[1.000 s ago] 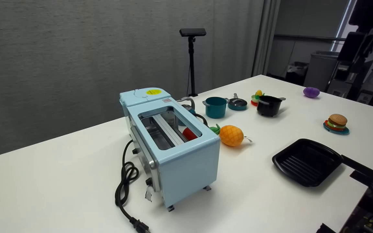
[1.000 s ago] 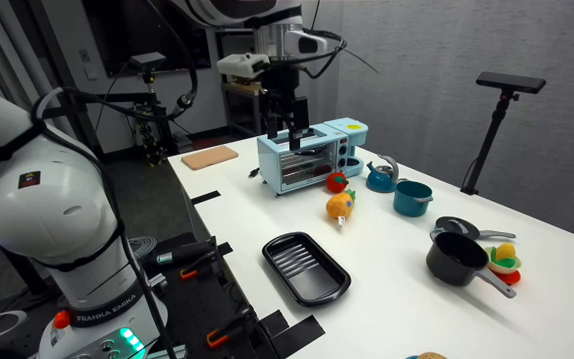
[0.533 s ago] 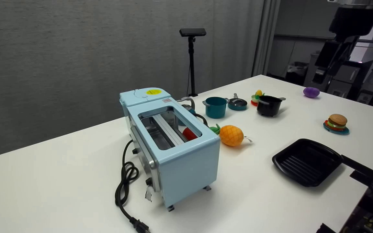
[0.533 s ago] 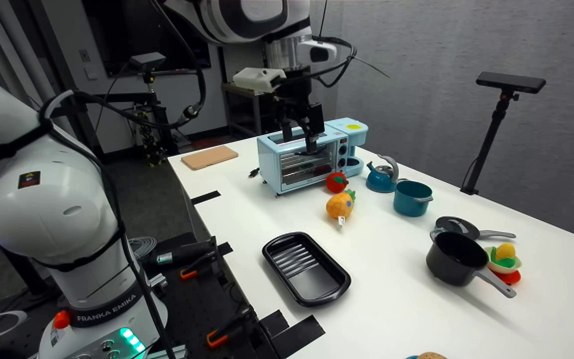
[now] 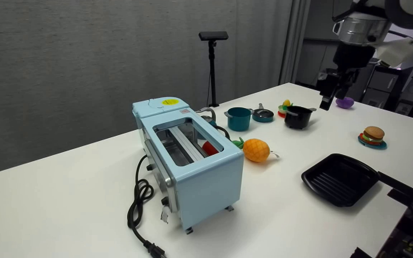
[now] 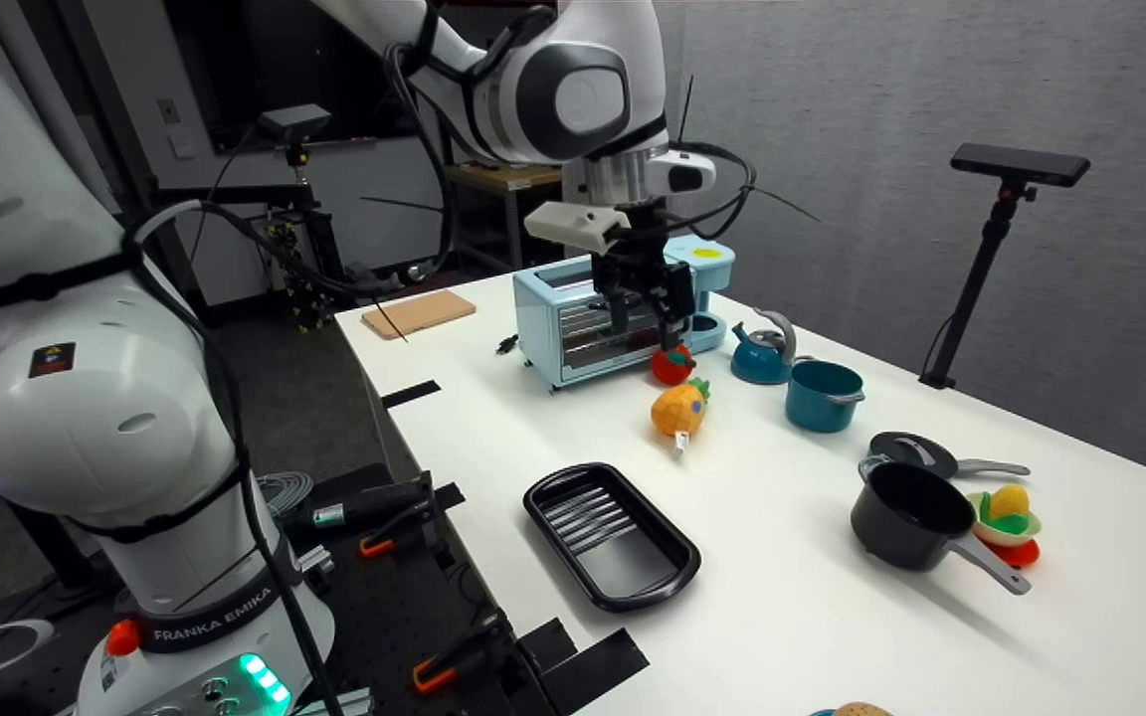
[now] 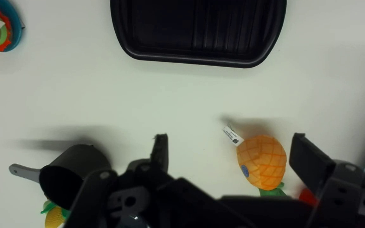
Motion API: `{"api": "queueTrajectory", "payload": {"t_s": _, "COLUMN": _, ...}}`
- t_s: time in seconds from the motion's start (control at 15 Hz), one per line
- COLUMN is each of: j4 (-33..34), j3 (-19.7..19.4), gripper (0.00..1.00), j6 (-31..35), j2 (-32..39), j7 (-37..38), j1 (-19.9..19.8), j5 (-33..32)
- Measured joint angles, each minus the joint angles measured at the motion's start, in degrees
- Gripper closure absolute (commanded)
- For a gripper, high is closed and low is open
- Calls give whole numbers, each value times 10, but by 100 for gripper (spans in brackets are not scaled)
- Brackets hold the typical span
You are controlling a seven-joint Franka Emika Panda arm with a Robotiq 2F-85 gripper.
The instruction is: Move the pineapple plushie to the right
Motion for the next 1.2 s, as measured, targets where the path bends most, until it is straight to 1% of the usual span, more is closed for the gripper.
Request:
{"api": "queueTrajectory", "payload": {"t_s": 0.33, "j4": 66, "j3": 0, "gripper": 0, "j6": 44, "j2": 121, "j7": 0, "j1": 0, "j5": -16}}
{"api": "queueTrajectory", "payload": {"t_s": 0.53, "j4": 117, "j3": 3, "gripper": 0, "j6": 53, "j2": 190, "j7": -1, "j1": 6, "j5": -16}}
{"api": "queueTrajectory", "payload": {"t_s": 0.73, "j4": 163, "j3": 18, "gripper": 0, "j6": 53, "j2": 244, "j7": -4, "j1": 12, "j5": -4}}
{"api": "queueTrajectory", "payload": {"t_s": 0.87, "j4": 169, "j3": 20, "gripper": 0, "j6": 53, "j2": 255, "j7": -3, "j1": 15, "j5": -4}}
{"api": "queueTrajectory", "payload": {"t_s": 1.2, "j4": 168, "j3": 16, "gripper": 0, "j6": 53, "j2": 254, "j7": -3, "j1": 15, "j5": -4}}
